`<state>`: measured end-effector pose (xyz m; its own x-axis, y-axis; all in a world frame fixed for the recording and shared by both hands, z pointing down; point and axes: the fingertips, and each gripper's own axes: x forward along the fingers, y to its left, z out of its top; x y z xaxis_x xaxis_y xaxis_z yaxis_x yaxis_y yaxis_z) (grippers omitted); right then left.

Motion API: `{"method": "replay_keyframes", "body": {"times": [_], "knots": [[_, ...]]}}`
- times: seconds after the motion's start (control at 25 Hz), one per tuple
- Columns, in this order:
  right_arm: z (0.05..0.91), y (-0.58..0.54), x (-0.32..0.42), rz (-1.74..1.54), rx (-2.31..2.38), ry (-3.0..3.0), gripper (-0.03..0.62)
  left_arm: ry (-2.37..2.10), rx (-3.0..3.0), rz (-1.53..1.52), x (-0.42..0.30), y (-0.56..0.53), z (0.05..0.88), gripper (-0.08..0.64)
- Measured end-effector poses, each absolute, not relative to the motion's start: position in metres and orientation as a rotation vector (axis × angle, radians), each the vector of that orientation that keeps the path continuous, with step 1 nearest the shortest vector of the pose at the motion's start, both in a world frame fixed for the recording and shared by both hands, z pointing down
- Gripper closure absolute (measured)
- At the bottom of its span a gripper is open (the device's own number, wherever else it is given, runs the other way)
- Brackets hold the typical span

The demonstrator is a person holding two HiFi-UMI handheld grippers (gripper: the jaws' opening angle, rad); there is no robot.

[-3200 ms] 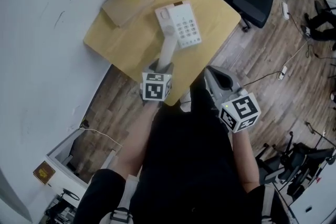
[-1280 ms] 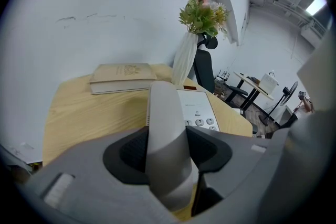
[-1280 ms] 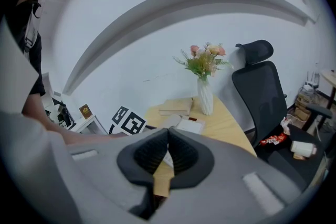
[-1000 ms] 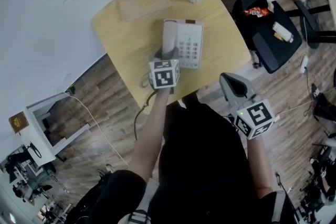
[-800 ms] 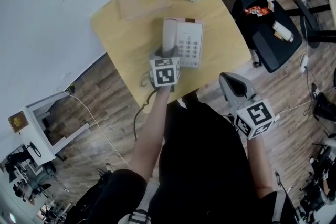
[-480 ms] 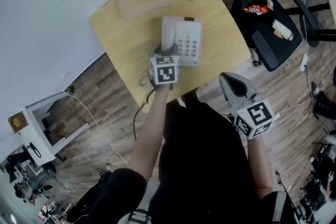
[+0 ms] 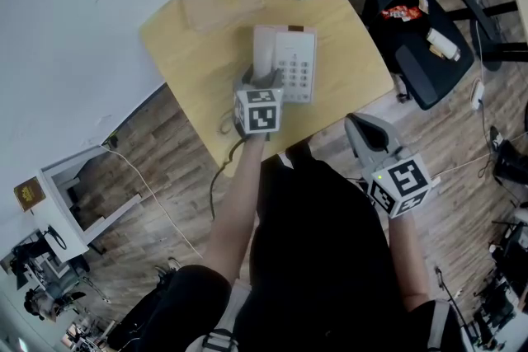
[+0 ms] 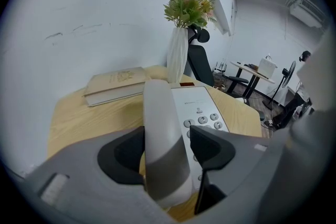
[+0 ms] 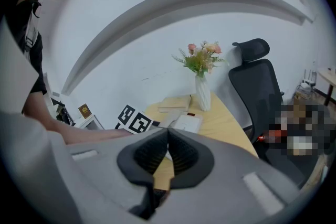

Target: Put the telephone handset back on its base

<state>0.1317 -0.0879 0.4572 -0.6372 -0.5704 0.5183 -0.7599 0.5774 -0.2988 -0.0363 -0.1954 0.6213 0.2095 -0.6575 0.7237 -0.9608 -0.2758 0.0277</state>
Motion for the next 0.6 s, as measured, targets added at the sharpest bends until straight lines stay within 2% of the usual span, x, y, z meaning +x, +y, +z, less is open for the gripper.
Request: {"method": "replay_keyframes", "body": {"times": [0.6], "knots": [[0.447,-0.079,0.129,0.688,1.088,-2.465,0.589,-1.512,2.05,0.81,-0.043,-0.187,0.6,0.279]]}}
